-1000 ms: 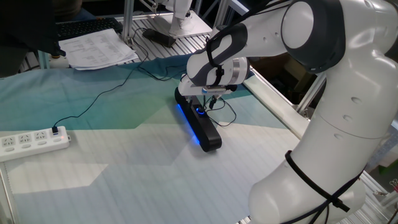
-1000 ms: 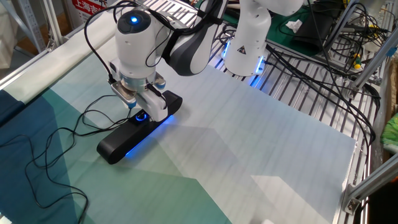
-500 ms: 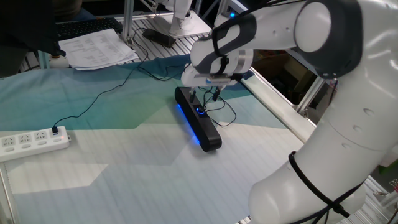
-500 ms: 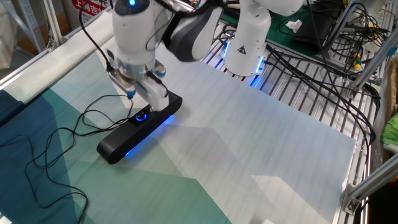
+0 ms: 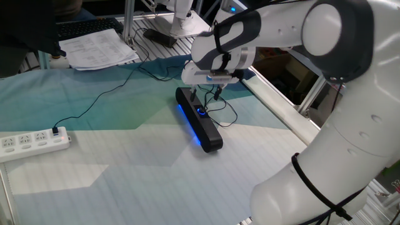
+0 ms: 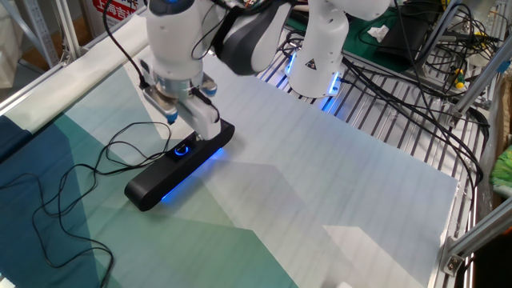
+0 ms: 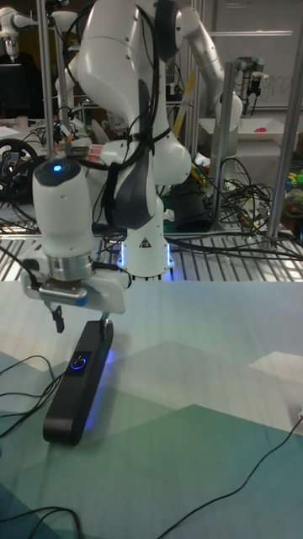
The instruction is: Turn the knob to decrease the volume of the speaker
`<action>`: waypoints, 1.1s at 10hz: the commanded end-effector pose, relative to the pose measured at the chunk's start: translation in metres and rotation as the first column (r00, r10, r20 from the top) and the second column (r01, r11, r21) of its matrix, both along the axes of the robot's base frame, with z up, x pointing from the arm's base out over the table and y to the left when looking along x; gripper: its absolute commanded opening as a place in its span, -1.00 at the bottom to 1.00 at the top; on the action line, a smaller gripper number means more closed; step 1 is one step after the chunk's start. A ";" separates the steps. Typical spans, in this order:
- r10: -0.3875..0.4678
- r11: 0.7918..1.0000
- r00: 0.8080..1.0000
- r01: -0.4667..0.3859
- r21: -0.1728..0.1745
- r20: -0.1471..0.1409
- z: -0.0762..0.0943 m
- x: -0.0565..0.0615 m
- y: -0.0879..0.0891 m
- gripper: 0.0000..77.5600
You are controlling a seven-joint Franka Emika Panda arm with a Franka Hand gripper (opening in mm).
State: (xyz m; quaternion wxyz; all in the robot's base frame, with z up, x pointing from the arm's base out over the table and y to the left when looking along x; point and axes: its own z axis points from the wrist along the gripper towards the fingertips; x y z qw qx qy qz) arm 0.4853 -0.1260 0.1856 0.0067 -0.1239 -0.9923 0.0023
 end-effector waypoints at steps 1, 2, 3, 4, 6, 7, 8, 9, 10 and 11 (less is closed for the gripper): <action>-0.055 0.998 0.998 0.055 -0.006 -0.033 0.046 -0.006 0.026 1.00; -0.058 0.998 0.998 0.058 -0.006 -0.034 0.048 -0.007 0.028 1.00; -0.059 0.998 0.998 0.059 -0.005 -0.037 0.051 -0.007 0.030 1.00; -0.062 0.998 0.997 0.062 -0.005 -0.039 0.053 -0.008 0.032 1.00; -0.066 0.998 0.997 0.066 -0.008 -0.044 0.059 -0.009 0.038 1.00; -0.054 0.998 0.998 0.054 -0.013 -0.043 0.062 -0.009 0.040 1.00; -0.040 0.999 0.998 0.040 -0.013 -0.041 0.064 -0.008 0.040 1.00; -0.034 0.999 0.999 0.033 -0.012 -0.042 0.068 -0.007 0.039 1.00; -0.030 1.000 0.999 0.030 -0.010 -0.045 0.074 -0.005 0.037 1.00; -0.032 0.999 0.998 0.031 -0.009 -0.045 0.078 -0.003 0.036 1.00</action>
